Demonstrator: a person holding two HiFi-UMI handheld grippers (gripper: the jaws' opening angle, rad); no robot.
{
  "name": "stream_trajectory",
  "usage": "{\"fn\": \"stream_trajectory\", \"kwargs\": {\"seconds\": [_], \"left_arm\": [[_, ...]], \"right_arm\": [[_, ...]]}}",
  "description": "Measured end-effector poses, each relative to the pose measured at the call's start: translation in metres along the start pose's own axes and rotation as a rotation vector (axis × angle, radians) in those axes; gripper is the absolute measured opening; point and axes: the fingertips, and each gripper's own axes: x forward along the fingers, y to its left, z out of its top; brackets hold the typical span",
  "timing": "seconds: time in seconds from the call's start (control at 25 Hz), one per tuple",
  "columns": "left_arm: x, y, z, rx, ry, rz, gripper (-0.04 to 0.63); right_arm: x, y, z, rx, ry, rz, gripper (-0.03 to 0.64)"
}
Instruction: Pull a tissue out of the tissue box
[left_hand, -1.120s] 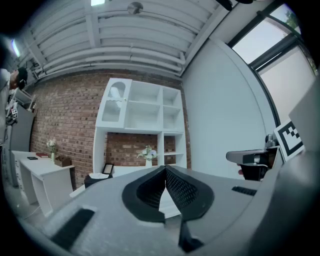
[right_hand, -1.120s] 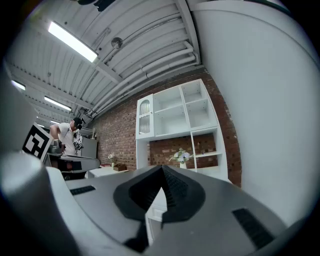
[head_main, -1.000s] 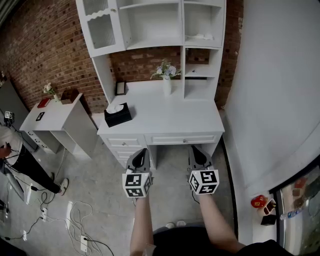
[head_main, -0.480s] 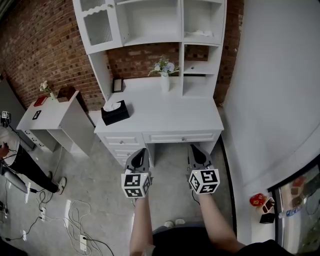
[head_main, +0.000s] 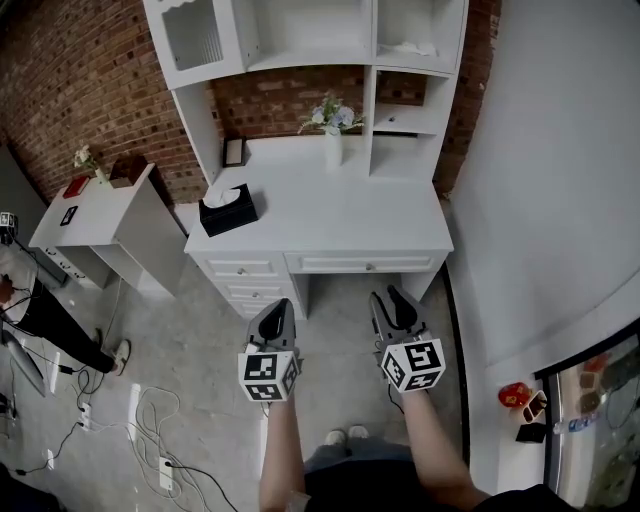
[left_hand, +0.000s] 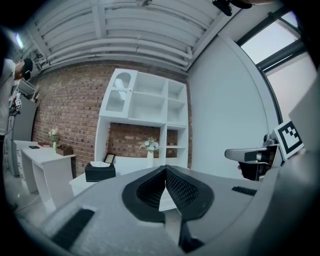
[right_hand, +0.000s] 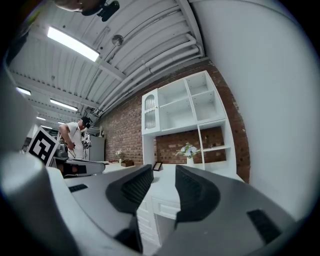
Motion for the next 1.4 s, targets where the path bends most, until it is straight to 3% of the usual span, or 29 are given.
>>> {"fn": "stream_trajectory", "kwargs": {"seconds": [0.16, 0.88, 1.16, 1.4], "left_arm": [[0.005, 0.006, -0.001, -0.011, 0.01, 0.003, 0.008], [0.009, 0.035, 0.039, 0.036, -0.082, -0.012, 0.009], [0.048, 0.052, 0.046, 0.054, -0.091, 0.001, 0.008], [0.109, 0.09, 0.041, 0.043, -0.079, 0.052, 0.009]], "right_arm": [[0.004, -0.005, -0.007, 0.018, 0.015, -0.009, 0.175], [0.019, -0.007, 0.024, 0.011, -0.083, -0.048, 0.204], [0.064, -0.027, 0.033, 0.017, -0.121, -0.033, 0.204], [0.143, -0.055, 0.023, 0.031, -0.11, -0.001, 0.204]]}}
